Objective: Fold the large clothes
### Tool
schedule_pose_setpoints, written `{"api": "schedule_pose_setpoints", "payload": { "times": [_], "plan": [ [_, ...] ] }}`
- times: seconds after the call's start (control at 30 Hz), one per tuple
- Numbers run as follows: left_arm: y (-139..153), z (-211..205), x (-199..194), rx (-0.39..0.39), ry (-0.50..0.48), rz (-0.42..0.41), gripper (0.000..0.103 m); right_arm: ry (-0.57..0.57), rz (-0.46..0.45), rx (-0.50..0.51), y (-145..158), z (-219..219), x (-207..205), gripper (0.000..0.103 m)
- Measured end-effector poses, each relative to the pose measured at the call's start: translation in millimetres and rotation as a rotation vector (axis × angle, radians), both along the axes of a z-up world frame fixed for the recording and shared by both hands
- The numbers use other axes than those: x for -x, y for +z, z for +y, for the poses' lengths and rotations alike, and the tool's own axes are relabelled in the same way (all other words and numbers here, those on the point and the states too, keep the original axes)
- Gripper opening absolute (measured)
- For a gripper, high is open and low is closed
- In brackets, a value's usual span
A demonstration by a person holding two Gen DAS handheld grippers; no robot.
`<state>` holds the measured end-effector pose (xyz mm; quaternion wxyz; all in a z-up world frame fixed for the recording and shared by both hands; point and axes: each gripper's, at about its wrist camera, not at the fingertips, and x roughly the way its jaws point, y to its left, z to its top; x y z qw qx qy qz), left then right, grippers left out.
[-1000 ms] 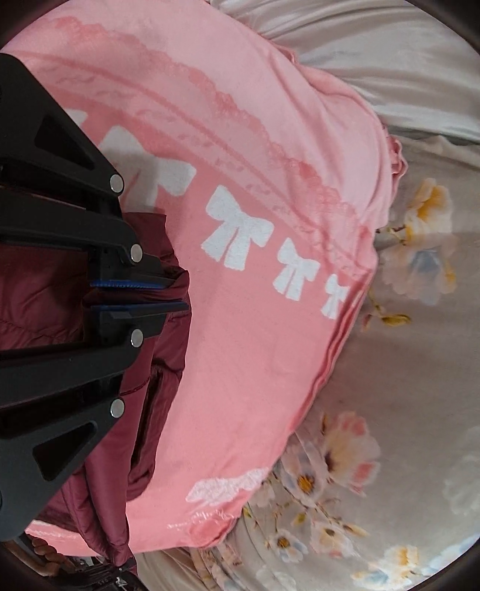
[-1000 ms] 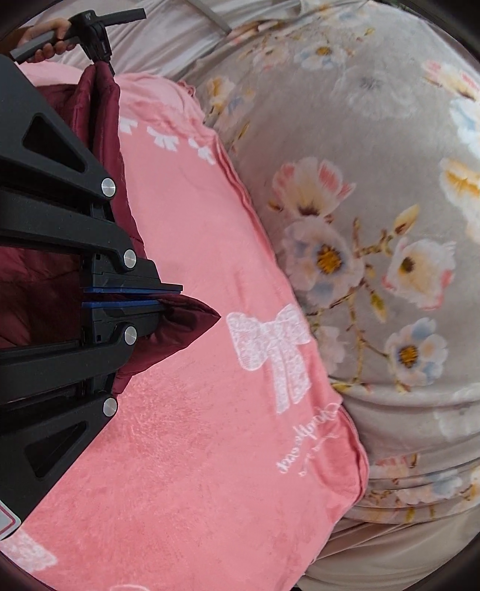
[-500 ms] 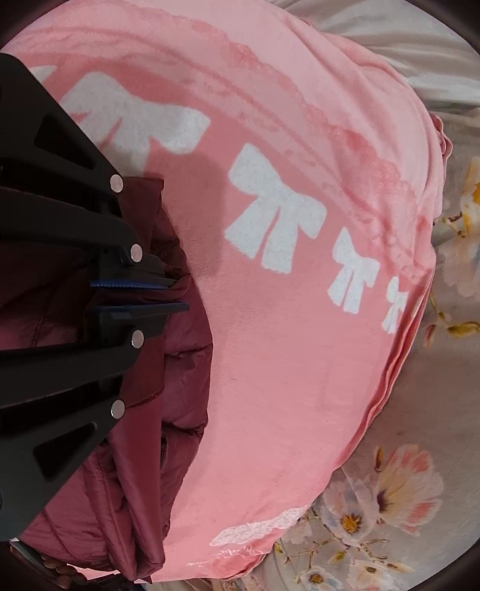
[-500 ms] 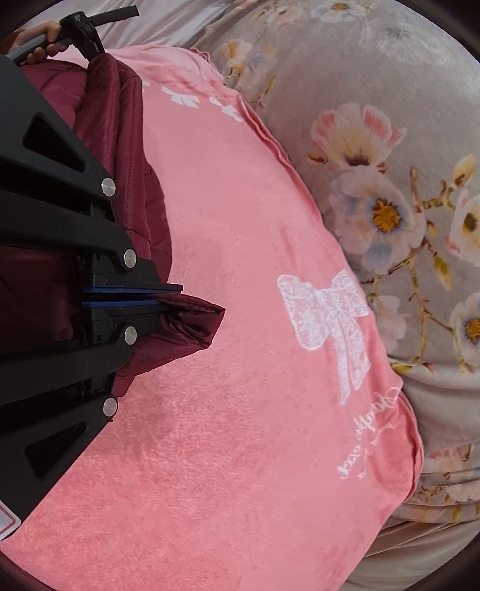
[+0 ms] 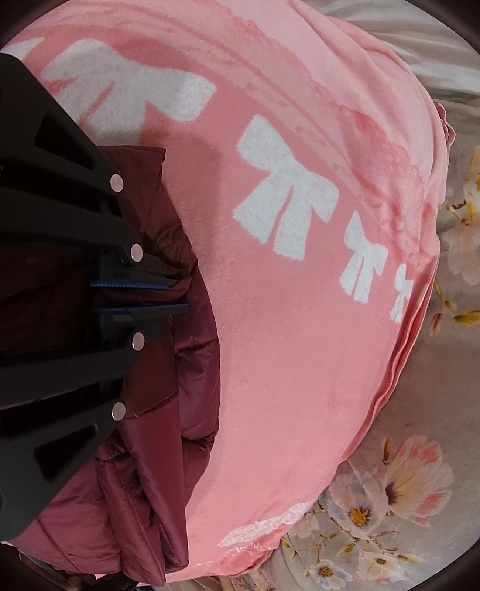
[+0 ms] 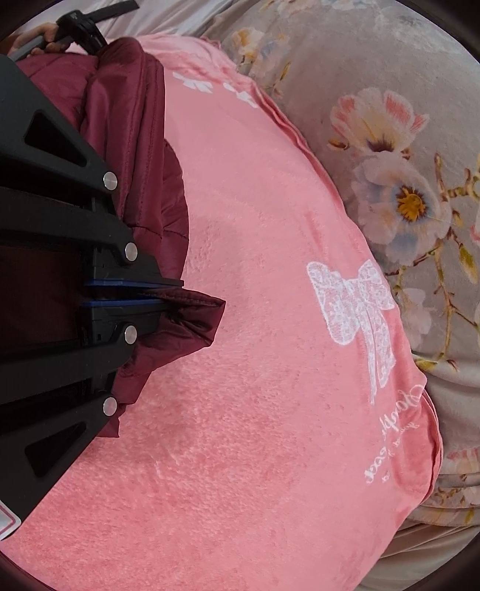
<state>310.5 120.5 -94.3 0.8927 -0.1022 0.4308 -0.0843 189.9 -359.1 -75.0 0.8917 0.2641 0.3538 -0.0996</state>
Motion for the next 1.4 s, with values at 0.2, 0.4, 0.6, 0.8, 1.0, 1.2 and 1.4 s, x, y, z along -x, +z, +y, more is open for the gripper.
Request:
{"api": "schedule_pose_setpoints", "payload": {
  "times": [0.2,0.4,0.6,0.8,1.0,1.2,1.4],
  "plan": [
    [33.7,21.4,13.2,0.088,-0.012,-0.044,0.023,-0.026,-0.156,0.071,60.1,5.0,41.2,0.04],
    [116.6,35.3,55.7,-0.019,0.061,-0.282,0.066,0.132,-0.237,0.127,113.7,63.1,60.0,0.04],
    [144.6,-36.9,79.1,-0.015,-0.156,-0.279,0.065,0.359,-0.132,0.17,94.6,159.5,21.3,0.029],
    [89.5,-126.8,64.6,-0.09,-0.304,-0.161,0.058,0.386,-0.028,0.176,64.6,186.9,-22.7,0.02],
    [56.7,-145.9,42.9,-0.147,-0.301,-0.115,0.056,0.364,0.052,0.126,37.6,174.7,-54.0,0.016],
    [30.3,-145.0,26.6,-0.142,-0.286,-0.075,0.056,0.359,0.087,0.093,16.0,171.4,-66.2,0.013],
    [15.6,-145.0,18.5,-0.119,-0.279,-0.069,0.056,0.356,0.094,0.079,3.7,170.3,-73.9,0.01]
  ]
}}
